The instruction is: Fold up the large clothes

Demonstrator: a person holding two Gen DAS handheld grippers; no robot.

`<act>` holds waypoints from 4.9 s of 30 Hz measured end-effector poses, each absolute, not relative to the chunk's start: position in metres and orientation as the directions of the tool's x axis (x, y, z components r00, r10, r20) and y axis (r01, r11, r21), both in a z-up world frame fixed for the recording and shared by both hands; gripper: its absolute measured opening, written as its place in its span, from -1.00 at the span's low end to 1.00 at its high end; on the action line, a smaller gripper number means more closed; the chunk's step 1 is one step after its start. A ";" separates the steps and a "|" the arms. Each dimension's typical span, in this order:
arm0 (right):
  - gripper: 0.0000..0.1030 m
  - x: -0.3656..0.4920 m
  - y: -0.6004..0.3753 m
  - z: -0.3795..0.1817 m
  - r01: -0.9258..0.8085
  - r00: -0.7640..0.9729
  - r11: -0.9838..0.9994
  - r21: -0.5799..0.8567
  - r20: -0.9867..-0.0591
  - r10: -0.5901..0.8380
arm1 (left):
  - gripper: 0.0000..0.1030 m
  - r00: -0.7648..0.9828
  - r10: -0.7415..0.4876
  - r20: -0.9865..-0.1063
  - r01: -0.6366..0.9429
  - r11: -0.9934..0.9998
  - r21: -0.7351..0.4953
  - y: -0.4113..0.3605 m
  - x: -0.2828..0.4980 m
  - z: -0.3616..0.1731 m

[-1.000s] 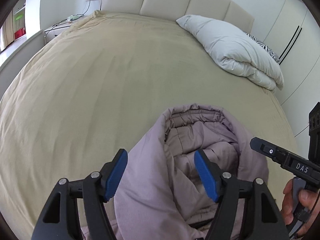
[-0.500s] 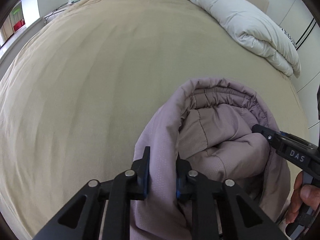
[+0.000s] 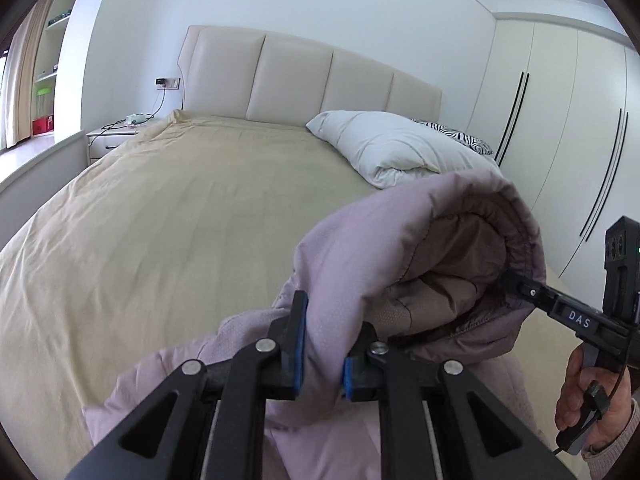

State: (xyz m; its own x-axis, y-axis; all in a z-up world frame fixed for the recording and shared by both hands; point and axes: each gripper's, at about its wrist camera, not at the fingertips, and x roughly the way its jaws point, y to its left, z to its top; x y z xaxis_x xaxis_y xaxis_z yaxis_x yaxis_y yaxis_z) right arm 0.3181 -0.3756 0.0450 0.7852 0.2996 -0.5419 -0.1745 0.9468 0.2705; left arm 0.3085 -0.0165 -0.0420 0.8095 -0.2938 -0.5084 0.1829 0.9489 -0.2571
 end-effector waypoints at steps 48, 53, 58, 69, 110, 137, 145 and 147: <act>0.66 0.303 -0.310 0.034 -0.208 0.771 0.969 0.135 -0.587 0.248 | -0.11 0.728 -0.312 -0.610 0.187 0.947 -0.261 -0.023 0.275 -0.052; 0.22 0.382 -0.299 -0.011 -0.143 0.632 0.977 0.160 -0.744 0.215 | -0.11 0.621 -0.325 -0.713 0.115 0.938 -0.328 -0.027 0.315 -0.114; 0.18 0.407 -0.293 -0.067 -0.135 0.590 0.990 0.038 -0.799 0.111 | -0.06 0.624 -0.319 -0.713 0.092 0.936 -0.338 -0.033 0.320 -0.143; 0.18 0.335 -0.312 -0.003 -0.114 0.675 0.974 0.196 -0.704 0.221 | -0.17 0.686 -0.289 -0.668 0.087 0.944 -0.319 -0.023 0.268 -0.104; 0.26 -0.046 -0.429 -0.035 -0.177 0.480 0.826 0.536 -0.685 0.548 | 0.39 0.321 -0.487 -0.813 -0.046 0.849 -0.527 0.122 -0.134 -0.162; 0.26 -0.207 -0.561 -0.114 0.184 0.360 0.732 0.656 -0.738 0.570 | 0.23 0.058 -0.626 -0.778 0.063 0.780 -0.623 0.088 -0.124 -0.190; 0.00 -0.195 -0.542 -0.146 0.175 0.292 0.635 0.752 -0.656 0.696 | -0.15 0.032 -0.635 -0.772 0.082 0.771 -0.631 0.080 -0.120 -0.195; -0.35 -0.195 -0.536 -0.142 0.150 0.288 0.629 0.763 -0.642 0.710 | -0.51 0.033 -0.630 -0.776 0.095 0.775 -0.625 0.080 -0.120 -0.191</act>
